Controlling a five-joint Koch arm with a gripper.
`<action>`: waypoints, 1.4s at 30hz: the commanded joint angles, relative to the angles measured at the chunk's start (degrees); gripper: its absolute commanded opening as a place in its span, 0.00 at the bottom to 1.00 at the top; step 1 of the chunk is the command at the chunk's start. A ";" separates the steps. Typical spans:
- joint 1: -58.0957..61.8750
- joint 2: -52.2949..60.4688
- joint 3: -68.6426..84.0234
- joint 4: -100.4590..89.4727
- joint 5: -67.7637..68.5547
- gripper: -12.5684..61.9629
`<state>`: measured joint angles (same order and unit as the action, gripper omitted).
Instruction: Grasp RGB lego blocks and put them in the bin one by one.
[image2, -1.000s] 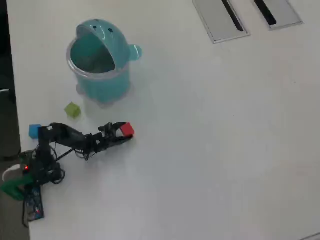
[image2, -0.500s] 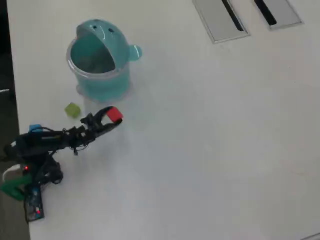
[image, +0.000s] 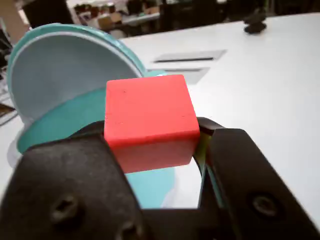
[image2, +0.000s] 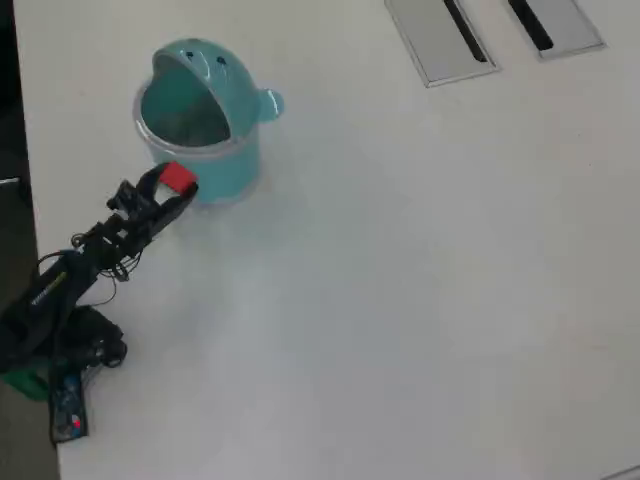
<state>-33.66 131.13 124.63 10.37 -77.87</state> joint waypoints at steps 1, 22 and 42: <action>-2.02 3.34 -8.09 0.18 -2.81 0.33; -13.97 -29.88 -31.90 -7.21 -13.54 0.33; -14.94 -31.73 -28.92 -15.29 -16.08 0.53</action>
<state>-47.90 96.42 97.47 0.97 -95.01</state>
